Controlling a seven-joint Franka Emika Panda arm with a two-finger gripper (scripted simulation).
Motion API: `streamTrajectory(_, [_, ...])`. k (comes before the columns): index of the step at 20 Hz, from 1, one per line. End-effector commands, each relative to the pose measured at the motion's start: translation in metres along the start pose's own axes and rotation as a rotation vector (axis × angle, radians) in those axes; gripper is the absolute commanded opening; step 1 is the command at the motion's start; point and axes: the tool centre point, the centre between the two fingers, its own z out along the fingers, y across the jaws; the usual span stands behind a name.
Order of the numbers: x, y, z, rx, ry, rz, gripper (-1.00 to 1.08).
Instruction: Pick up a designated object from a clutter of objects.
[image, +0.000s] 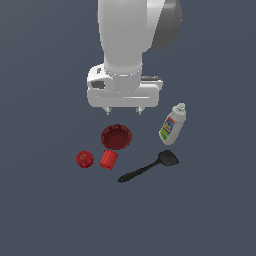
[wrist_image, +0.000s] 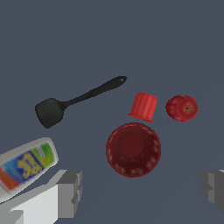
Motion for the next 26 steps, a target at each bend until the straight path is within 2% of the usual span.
streamTrajectory(1, [0.000,0.000,0.000,0.000,0.000,0.000,1.00])
streamTrajectory(11, [0.002,-0.015,0.003,0.034,0.001,-0.023,1.00])
streamTrajectory(19, [0.004,-0.017,0.005,0.034,0.001,-0.008,1.00])
streamTrajectory(26, [0.012,-0.022,0.017,0.034,0.003,0.056,1.00])
